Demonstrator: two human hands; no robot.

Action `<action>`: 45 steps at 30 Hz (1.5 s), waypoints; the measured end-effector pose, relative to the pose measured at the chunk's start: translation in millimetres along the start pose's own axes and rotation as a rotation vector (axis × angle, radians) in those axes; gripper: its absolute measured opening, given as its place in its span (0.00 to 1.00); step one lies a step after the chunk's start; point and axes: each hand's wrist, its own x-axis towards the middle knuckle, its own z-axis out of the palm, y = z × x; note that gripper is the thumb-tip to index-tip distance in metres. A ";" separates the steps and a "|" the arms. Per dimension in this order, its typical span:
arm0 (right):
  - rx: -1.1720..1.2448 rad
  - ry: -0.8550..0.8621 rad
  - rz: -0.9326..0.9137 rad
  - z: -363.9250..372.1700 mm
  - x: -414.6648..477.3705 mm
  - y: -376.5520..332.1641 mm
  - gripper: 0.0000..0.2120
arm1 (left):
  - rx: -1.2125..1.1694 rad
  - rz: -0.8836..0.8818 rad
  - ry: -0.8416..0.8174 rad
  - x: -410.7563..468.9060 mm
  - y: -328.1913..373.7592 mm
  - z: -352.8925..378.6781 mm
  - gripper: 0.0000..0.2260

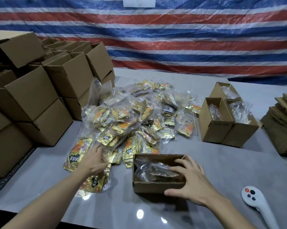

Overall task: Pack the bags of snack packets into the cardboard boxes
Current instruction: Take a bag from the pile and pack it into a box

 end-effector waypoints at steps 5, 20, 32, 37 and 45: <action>-0.002 0.034 0.028 8.6 2.7 -4.6 0.30 | 0.043 -0.039 0.234 -9.5 -2.3 4.3 0.10; 0.053 0.131 0.008 12.3 -1.5 -13.9 0.26 | -0.548 0.166 0.715 -25.5 87.6 -161.2 0.08; 0.279 0.343 -0.056 26.3 -18.0 -9.9 0.40 | -0.452 0.550 0.849 -79.6 185.3 -211.9 0.09; 0.347 0.418 -0.050 34.1 -18.9 -8.2 0.50 | -0.389 0.586 0.838 -77.2 210.9 -194.5 0.03; 0.338 0.350 -0.028 32.5 -14.9 -5.2 0.55 | -0.503 0.722 0.733 -69.7 219.3 -160.6 0.07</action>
